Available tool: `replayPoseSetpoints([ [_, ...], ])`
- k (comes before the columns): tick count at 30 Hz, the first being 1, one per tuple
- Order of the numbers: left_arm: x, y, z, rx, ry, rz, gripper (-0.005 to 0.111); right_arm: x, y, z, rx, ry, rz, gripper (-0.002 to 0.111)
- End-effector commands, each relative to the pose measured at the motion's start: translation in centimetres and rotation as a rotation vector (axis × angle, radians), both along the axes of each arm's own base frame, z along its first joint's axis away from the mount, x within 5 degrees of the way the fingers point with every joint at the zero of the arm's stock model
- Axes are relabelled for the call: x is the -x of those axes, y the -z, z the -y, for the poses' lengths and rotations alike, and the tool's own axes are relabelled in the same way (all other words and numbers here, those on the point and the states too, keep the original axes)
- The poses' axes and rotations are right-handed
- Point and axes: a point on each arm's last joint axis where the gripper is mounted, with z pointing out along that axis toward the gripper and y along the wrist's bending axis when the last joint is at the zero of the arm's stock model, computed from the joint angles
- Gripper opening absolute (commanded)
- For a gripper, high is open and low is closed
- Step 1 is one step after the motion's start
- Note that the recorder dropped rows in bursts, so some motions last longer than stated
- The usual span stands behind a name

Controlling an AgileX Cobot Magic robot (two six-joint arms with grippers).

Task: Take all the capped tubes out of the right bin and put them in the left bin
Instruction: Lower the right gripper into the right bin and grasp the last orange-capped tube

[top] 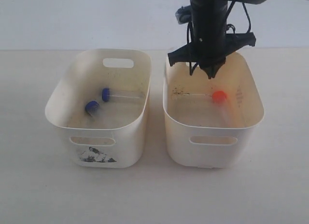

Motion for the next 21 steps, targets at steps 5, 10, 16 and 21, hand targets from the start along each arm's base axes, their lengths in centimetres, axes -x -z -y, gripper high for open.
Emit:
replayPoseSetpoints([
  [5,0.0,-0.2,0.0,0.005,-0.004,0.016,0.004,0.6,3.8,0.9,0.081,0.031,-0.098,0.000],
  [10,0.0,-0.2,0.0,0.005,-0.004,0.016,0.004,0.8,4.3,0.3,0.069,0.018,-0.116,0.000],
  [16,0.0,-0.2,0.0,0.005,-0.004,0.016,0.004,1.0,4.9,-0.6,0.089,-0.012,-0.124,0.000],
  [21,0.0,-0.2,0.0,0.005,-0.004,0.016,0.004,1.0,5.8,-0.8,0.085,-0.008,-0.146,0.000],
])
